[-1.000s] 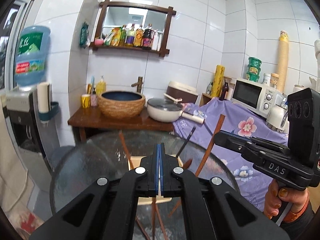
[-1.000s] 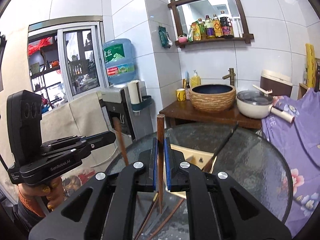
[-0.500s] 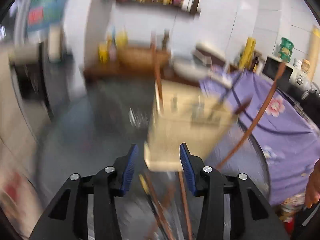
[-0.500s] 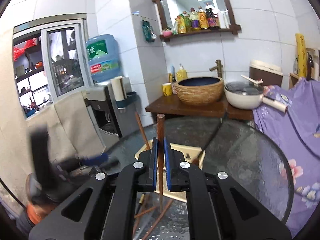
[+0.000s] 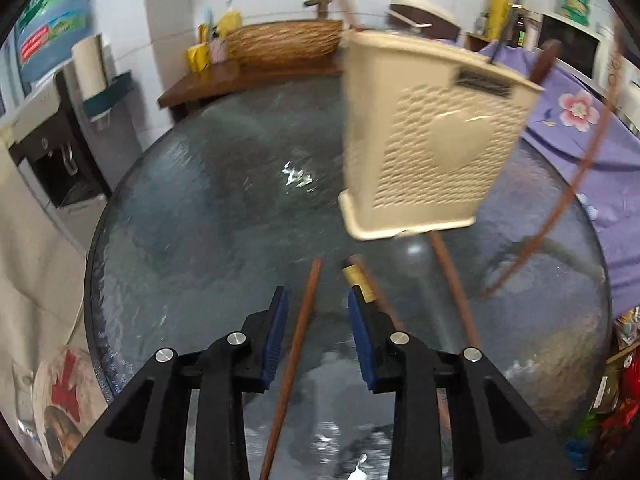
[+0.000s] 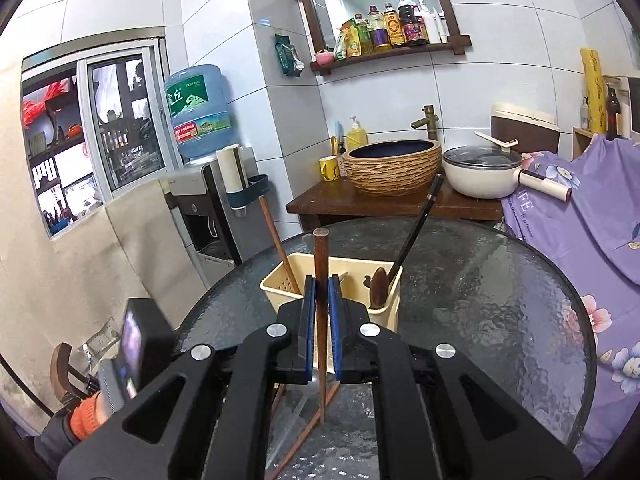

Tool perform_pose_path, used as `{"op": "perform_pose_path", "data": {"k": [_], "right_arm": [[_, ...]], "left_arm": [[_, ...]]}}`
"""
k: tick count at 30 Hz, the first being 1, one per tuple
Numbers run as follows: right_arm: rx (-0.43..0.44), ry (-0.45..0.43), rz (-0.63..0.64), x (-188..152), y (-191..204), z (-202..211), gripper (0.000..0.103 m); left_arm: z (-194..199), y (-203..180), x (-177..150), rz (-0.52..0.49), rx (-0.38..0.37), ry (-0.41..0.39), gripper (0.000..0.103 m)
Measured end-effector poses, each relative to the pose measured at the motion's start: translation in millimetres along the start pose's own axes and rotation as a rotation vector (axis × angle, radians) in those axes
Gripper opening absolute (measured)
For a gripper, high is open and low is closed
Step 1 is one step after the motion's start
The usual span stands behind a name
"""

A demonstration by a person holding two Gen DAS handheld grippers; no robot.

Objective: Organize utensils
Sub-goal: 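Grasp another wooden chopstick from the table with the left tool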

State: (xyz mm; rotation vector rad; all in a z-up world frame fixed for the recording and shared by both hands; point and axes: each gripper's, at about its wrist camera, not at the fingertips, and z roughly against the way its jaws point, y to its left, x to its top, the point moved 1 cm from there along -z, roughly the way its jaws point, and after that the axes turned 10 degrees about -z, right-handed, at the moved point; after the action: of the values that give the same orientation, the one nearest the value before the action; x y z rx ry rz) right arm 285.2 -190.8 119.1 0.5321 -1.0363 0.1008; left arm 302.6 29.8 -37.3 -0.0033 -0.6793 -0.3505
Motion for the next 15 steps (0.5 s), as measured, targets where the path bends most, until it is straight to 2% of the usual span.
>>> {"op": "perform_pose_path", "data": {"k": [4, 7, 9, 15], "right_arm": [[0.008, -0.004, 0.005, -1, 1, 6, 0.007], [0.017, -0.002, -0.001, -2, 2, 7, 0.007], [0.019, 0.004, 0.002, -4, 3, 5, 0.007], [0.015, 0.016, 0.001, -7, 5, 4, 0.007]], "left_arm": [[-14, 25, -10, 0.015, 0.035, 0.046, 0.031], [-26, 28, -13, 0.003, 0.012, 0.089, 0.031], [-35, 26, -13, -0.028, 0.038, 0.114, 0.031], [-45, 31, -3, -0.037, 0.026, 0.119, 0.032]]}}
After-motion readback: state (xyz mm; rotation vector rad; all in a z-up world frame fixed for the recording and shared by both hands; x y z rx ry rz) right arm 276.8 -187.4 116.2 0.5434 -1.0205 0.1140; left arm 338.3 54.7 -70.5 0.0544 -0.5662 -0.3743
